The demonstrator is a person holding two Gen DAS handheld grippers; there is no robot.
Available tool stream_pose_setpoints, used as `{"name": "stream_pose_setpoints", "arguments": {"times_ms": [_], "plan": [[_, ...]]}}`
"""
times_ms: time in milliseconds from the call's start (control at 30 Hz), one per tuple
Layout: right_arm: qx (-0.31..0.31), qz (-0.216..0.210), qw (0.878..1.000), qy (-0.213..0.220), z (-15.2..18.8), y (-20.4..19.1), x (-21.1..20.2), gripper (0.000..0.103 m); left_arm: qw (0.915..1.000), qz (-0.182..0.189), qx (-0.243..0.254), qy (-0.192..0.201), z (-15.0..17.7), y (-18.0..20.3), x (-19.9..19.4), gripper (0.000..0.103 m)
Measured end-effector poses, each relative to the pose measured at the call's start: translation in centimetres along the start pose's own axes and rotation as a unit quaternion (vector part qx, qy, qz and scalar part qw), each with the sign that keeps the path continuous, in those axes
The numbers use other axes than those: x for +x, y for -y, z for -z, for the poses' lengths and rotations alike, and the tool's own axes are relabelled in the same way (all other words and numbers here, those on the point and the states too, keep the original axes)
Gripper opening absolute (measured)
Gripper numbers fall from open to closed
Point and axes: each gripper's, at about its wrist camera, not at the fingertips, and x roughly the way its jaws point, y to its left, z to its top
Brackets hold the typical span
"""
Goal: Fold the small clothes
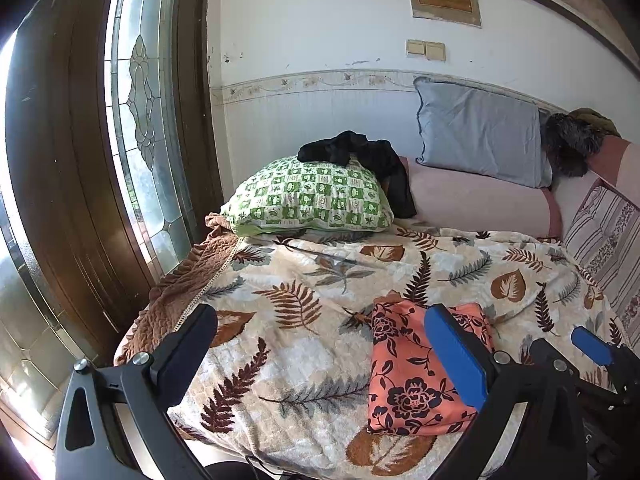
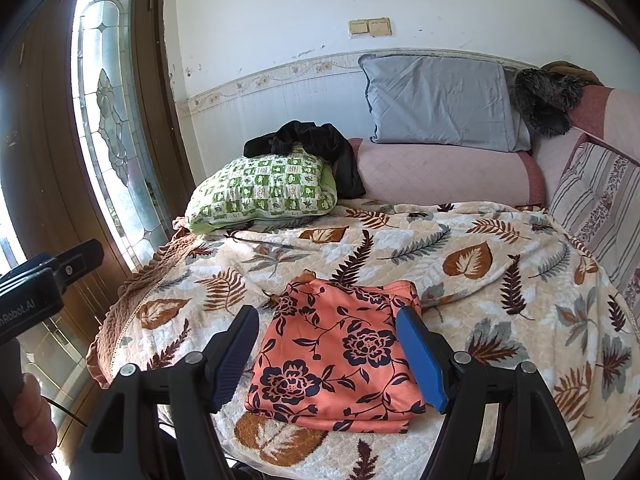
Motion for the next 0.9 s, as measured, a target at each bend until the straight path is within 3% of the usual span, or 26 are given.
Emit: {"name": "stream_pose_setpoints", "arguments": {"times_ms": [900], "plan": [[-0.005, 0.007, 1.000, 0.015, 0.0, -0.3, -1.4, 0.075, 0.9996, 0.018, -0.009, 0.019, 0.2, -0.5, -2.2, 0.103]]}}
